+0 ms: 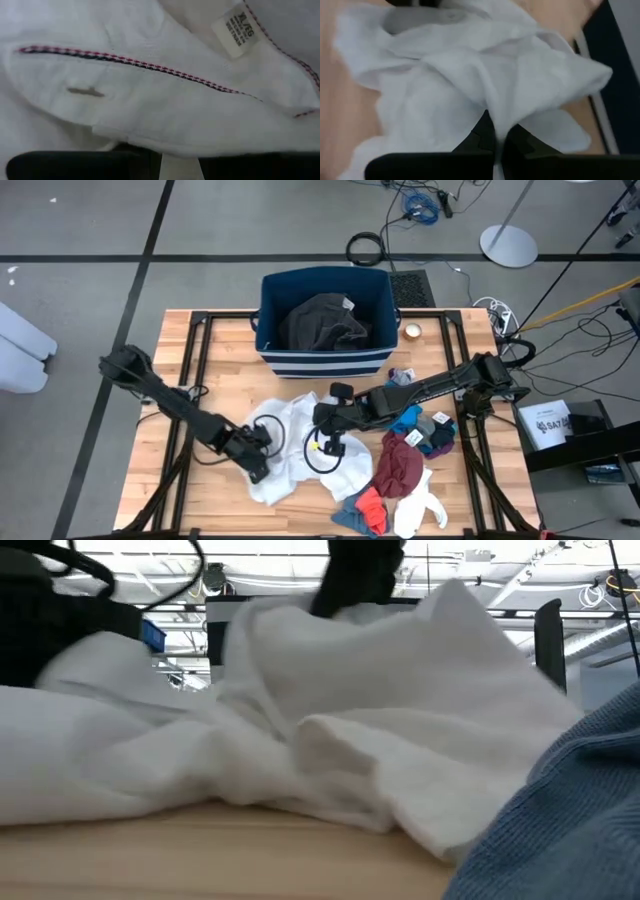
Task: Sort clothes
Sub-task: Put the white polo shirt into the blue laundry organizer
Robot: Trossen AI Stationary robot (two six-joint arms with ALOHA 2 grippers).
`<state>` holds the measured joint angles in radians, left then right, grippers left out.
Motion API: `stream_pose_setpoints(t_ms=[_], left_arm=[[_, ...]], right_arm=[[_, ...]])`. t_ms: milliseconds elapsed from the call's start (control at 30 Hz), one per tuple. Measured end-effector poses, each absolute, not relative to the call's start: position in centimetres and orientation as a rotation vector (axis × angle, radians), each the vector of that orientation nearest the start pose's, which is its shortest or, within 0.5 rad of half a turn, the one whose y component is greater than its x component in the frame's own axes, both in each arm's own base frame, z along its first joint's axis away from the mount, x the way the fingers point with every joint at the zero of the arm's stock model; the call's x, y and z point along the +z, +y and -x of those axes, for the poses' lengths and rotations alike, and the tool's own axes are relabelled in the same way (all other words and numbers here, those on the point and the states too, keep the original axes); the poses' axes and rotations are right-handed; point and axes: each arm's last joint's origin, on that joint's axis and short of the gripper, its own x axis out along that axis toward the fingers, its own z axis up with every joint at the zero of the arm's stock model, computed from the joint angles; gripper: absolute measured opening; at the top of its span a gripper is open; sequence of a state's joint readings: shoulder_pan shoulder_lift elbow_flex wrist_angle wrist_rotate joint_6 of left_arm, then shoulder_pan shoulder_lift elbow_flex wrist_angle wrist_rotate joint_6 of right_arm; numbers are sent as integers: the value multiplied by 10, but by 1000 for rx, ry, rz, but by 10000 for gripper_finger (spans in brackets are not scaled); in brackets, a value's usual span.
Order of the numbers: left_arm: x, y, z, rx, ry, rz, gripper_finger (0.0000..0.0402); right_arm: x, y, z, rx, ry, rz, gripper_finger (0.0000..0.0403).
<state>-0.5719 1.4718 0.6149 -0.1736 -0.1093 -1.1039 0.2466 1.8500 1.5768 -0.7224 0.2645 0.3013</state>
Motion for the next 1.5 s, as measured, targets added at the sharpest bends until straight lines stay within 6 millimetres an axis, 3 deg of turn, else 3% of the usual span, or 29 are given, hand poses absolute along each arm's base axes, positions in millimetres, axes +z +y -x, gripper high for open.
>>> stream_pose_setpoints(t_ms=[267, 433, 600, 733, 867, 1067, 1167, 1333, 1500], left_arm=[[122, -118, -263, 49, 798, 665, 107], [140, -103, -293, -8, 657, 622, 107], [160, -95, -299, -180, 664, 645, 107], [177, -93, -288, -219, 698, 645, 107], [207, -90, -267, -210, 667, 586, 107], [256, -80, -230, -120, 493, 472, 107], [271, -75, -214, -81, 426, 426, 107], [285, -69, -196, -42, 362, 375, 107], [287, -66, -189, -20, 377, 357, 107]], right_arm=[[270, 73, -367, -233, 1117, 30, 0], [279, 60, -354, -265, 1172, 34, 0], [285, 51, -350, -283, 1177, 19, 0], [287, 55, -351, -272, 1151, -9, 0], [289, 66, -356, -220, 1095, -69, 0], [294, 87, -368, -157, 935, -132, 0], [290, 99, -378, -88, 884, -149, 5], [277, 112, -392, -48, 836, -136, 62], [262, 122, -407, -35, 786, -170, 160]])
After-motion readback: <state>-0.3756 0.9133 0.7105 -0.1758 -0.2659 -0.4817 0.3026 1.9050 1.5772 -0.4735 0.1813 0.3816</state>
